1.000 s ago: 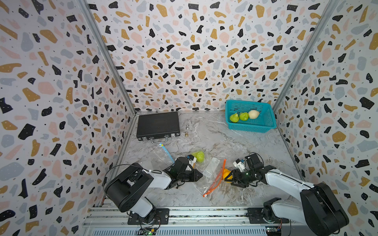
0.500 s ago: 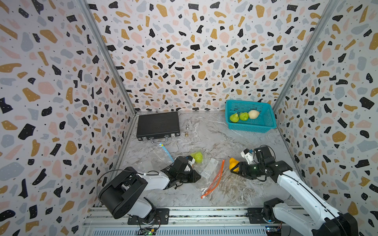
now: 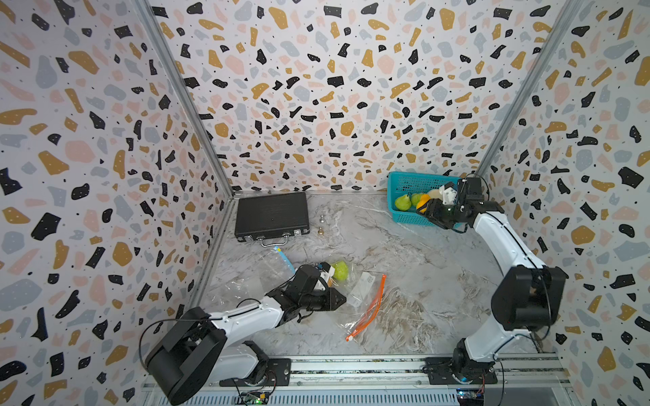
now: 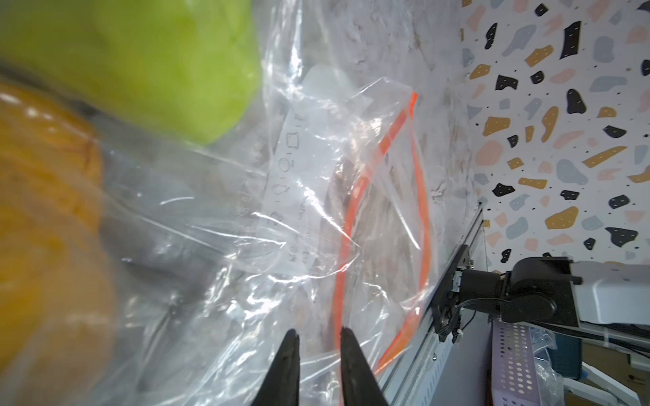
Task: Open the zip-top bag and take out the pear
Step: Place the pear in the basket, then pick up the pear from the zipper food storage bag.
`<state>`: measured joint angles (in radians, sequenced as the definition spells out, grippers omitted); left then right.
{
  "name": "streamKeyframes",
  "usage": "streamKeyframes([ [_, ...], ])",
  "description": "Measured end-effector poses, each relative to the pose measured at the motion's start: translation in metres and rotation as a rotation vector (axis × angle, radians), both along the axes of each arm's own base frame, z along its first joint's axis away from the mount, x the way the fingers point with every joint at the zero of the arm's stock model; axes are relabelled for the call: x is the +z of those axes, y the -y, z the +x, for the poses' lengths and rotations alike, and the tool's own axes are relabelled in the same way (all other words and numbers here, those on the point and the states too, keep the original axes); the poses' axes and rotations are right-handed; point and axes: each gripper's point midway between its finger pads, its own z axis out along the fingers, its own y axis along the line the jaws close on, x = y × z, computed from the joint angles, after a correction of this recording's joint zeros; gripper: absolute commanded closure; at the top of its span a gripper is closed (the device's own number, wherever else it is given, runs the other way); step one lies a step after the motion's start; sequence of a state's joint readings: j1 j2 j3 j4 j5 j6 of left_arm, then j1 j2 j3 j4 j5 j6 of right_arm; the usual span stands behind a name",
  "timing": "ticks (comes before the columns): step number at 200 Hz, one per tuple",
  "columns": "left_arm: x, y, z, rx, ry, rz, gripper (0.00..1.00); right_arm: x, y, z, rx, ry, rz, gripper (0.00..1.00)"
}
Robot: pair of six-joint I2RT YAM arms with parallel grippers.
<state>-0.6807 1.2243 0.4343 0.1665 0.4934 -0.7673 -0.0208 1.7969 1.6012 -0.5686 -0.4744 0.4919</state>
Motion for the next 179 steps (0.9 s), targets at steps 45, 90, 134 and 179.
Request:
streamKeyframes([
  [45,0.073,-0.006,0.005,0.018,0.095,-0.097,0.40,-0.034,0.034,0.107,-0.061,0.010,0.054,0.16],
  [90,0.117,-0.053,0.053,0.173,0.210,-0.101,0.33,-0.018,0.009,0.022,-0.016,-0.030,0.185,0.29],
  [134,0.042,-0.064,0.074,0.177,0.048,0.051,0.42,-0.020,-0.056,-0.144,0.152,-0.030,0.332,0.72],
  [179,0.004,-0.065,0.086,0.158,0.015,0.110,0.70,-0.136,-0.095,-0.270,0.205,-0.370,0.444,1.00],
])
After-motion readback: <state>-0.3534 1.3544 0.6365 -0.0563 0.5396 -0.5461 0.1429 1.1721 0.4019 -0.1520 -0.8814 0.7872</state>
